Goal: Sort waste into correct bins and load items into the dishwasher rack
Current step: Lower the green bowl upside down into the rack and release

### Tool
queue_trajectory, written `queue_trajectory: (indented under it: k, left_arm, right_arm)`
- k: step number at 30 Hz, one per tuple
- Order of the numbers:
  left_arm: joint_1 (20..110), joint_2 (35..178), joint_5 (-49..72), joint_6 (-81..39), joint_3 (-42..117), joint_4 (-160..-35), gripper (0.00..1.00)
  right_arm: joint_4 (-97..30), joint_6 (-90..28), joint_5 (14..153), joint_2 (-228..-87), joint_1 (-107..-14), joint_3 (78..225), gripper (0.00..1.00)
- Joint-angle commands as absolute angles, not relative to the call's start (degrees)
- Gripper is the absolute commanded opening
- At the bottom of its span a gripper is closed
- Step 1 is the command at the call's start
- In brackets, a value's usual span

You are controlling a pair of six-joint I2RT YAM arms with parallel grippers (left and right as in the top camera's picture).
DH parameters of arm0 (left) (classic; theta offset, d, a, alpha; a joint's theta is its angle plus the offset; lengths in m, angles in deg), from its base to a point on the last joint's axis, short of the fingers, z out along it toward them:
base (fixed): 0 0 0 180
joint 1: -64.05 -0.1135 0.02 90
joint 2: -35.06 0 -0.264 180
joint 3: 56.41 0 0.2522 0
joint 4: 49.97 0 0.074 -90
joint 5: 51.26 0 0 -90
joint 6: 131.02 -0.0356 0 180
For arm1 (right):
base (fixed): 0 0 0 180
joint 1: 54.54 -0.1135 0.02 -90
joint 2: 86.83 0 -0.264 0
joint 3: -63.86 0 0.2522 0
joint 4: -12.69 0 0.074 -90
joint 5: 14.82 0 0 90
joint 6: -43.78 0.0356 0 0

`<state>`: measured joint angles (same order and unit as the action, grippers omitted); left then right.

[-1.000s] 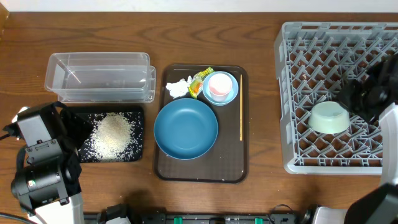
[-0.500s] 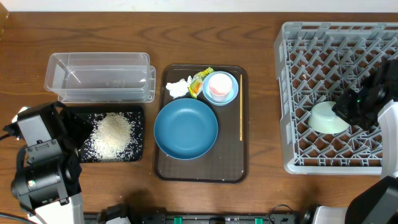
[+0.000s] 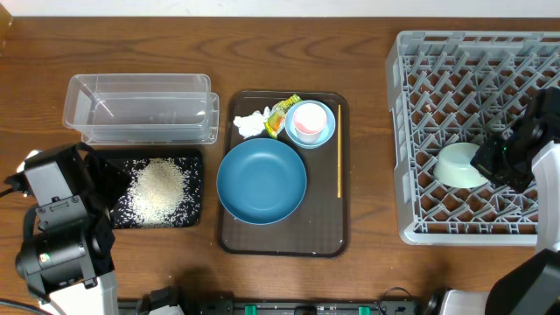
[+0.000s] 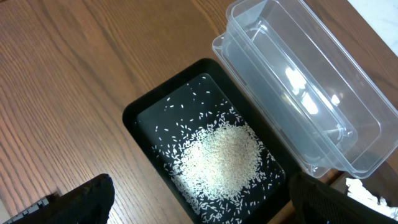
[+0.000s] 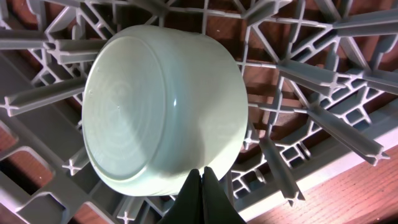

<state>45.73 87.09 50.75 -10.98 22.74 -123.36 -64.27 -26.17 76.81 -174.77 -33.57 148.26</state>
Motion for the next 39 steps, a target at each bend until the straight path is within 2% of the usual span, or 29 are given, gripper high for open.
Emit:
queue_trajectory:
  k: [1,5,9,13,22,39]
  left_arm:
    - [45.4,87.1,51.2,-10.9,23.2,-123.5,0.93]
    - [45.4,87.1,51.2,-10.9,23.2,-123.5,0.92]
    - [45.4,87.2,51.2,-10.9,23.2,-123.5,0.92]
    - [45.4,87.2,51.2,-10.9,23.2,-123.5,0.93]
    - [45.4,87.2,51.2,-10.9,23.2,-123.5,0.92]
    - [45.4,87.2,51.2,-10.9,23.2,-123.5,0.92]
  right_arm:
    - [-63.4,-24.0,78.9,-170.6,-33.8,148.1,0.01]
    - [-57.5,-26.8,88.3,-167.3,-33.9,148.1,0.01]
    - [-52.6,-26.5,90.1,-167.4,-33.9,148.1,0.09]
    - [-52.4,-26.3,88.7,-171.0,-34.0,148.1,0.03]
    - [-55.6,-26.3,85.9,-177.7,-33.9,148.1,0.01]
    - [-68.0,-24.0,75.1,-173.1,-33.7,151.7,0.01]
